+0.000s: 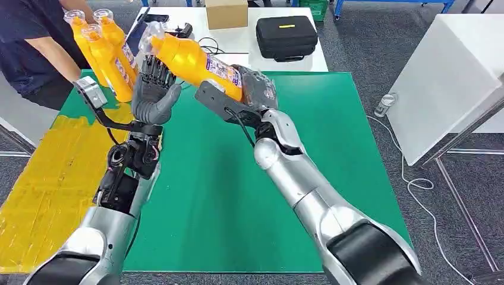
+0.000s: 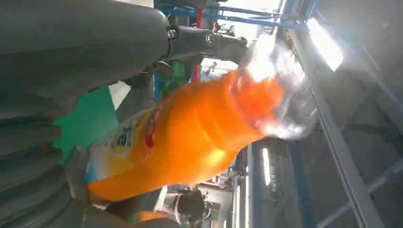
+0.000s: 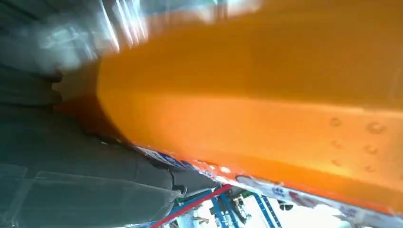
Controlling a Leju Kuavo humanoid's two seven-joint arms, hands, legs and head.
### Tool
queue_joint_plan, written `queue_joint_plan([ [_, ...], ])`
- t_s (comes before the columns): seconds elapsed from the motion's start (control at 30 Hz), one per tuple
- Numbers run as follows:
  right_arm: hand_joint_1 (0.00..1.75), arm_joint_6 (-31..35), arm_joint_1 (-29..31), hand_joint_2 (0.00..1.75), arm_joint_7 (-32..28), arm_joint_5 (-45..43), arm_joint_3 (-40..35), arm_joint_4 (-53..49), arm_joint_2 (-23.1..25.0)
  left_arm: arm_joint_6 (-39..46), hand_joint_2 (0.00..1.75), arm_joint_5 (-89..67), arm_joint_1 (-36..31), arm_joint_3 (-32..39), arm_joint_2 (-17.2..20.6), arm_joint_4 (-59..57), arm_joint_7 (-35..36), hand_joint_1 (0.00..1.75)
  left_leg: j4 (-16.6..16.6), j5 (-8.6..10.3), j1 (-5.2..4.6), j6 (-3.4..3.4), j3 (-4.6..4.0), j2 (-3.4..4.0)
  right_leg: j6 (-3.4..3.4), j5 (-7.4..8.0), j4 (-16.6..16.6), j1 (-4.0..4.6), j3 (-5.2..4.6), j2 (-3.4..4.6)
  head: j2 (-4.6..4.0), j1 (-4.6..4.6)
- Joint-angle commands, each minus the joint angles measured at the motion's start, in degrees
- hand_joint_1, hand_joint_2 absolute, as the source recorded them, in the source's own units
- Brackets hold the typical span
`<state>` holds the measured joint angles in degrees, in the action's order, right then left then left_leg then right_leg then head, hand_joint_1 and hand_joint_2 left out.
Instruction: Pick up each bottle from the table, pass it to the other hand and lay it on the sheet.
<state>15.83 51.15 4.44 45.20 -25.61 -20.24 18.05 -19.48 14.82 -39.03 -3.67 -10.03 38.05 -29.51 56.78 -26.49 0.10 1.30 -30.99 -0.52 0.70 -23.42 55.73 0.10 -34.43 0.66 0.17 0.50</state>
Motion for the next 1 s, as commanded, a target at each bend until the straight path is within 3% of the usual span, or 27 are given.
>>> queue_joint_plan([
  [0.03, 1.75, -0.8, 4.9, 1.75, 0.9, 0.6, -0.2, 3.8, 1.9, 0.6, 1.75, -0.1, -3.0, -2.1, -0.3, -4.0, 0.4, 0.00, 0.0, -0.06, 0.01, -0.05, 0.04, 0.00, 0.03, -0.07, 0.1, 0.01, 0.04, -0.06, 0.00, 0.00],
  [0.2, 1.75, -2.8, 4.6, 1.75, 2.3, 0.1, -4.7, 1.0, 1.9, 1.8, 1.75, 0.1, -2.5, -2.2, -0.6, -3.6, 0.7, 0.00, 0.1, -0.07, 0.00, -0.06, 0.06, 0.02, 0.03, -0.06, 0.1, 0.01, 0.05, -0.04, -0.02, 0.00],
  [0.3, 1.75, -3.3, 3.7, 1.75, 5.2, -8.6, -17.2, -1.8, 1.9, 3.4, 1.75, 0.6, -1.0, -2.1, -0.4, -0.2, 1.6, 0.00, 0.0, -0.12, 0.02, -0.08, 0.15, 0.10, 0.04, -0.10, 0.1, 0.02, 0.12, 0.01, 0.00, 0.00],
  [0.47, 1.75, -2.5, 3.3, 1.75, 6.0, -10.3, -19.6, -2.3, 1.9, 3.3, 1.75, 0.7, -0.8, -2.1, -0.3, 0.5, 2.0, 0.00, 0.0, -0.07, 0.01, -0.05, 0.09, 0.08, 0.02, -0.06, 0.0, 0.01, 0.07, 0.01, 0.00, 0.00],
  [0.73, 1.75, -2.6, 1.6, 1.75, 8.3, -27.5, -42.7, -8.9, 1.9, 5.4, 1.75, 0.3, 2.0, -0.2, -0.9, 7.7, 4.9, 0.00, 0.0, -0.08, 0.03, -0.04, 0.05, 0.19, 0.03, -0.02, 0.0, 0.02, 0.01, 0.16, -0.02, 0.00],
  [1.0, 1.75, -1.1, 1.8, 1.75, 9.4, -31.0, -48.2, -10.6, 1.9, 6.7, 1.75, -0.3, 4.8, 2.1, -0.9, 13.1, 7.1, 0.00, 0.0, -0.13, 0.07, -0.08, 0.12, 0.11, 0.03, -0.10, 0.0, 0.07, 0.12, 0.05, 0.00, 0.02],
])
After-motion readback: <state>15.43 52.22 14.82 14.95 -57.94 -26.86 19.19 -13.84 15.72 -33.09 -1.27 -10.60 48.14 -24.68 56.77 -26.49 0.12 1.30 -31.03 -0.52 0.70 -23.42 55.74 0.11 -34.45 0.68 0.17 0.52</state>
